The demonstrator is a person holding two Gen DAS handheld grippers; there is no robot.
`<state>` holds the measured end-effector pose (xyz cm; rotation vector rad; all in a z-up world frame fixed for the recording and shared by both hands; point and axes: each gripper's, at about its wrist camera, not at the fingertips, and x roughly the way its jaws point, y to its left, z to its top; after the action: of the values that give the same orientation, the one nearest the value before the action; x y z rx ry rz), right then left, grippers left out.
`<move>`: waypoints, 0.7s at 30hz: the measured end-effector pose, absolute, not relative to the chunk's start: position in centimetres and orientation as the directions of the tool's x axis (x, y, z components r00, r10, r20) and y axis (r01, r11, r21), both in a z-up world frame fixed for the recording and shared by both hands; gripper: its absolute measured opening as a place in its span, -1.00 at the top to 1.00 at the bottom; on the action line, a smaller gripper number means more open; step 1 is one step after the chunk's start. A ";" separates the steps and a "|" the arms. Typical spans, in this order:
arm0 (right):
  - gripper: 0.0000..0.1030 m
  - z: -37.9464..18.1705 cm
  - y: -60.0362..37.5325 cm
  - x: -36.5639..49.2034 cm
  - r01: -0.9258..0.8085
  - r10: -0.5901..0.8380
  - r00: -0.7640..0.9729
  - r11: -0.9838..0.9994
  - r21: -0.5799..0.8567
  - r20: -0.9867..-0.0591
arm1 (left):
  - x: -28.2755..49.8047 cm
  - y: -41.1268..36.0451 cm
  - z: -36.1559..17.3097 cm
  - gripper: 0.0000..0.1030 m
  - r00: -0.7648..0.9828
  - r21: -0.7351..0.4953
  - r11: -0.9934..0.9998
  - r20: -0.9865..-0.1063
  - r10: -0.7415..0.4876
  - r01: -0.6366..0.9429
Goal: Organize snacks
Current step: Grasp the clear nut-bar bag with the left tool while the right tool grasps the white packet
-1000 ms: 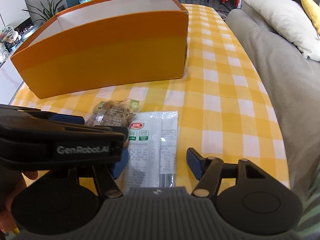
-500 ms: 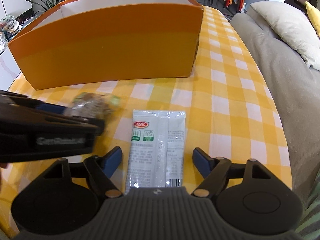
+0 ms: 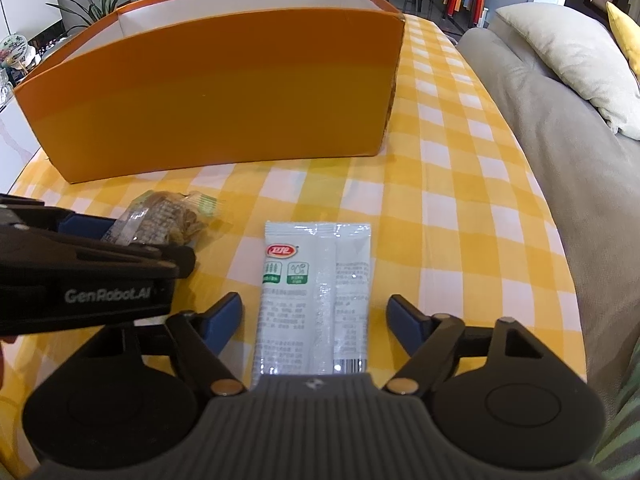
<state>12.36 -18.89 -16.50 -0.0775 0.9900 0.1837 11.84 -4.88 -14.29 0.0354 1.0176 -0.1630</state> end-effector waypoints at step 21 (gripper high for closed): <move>0.11 -15.8 -18.6 11.7 -0.218 0.126 0.546 0.976 0.005 -0.828 | 11.9 -4.9 -14.0 -0.12 0.513 -0.034 0.988 -0.852 -0.109 0.152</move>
<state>11.74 -18.58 -15.84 -0.1029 0.9720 0.2047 11.88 -4.90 -14.02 0.0466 1.0204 -0.1569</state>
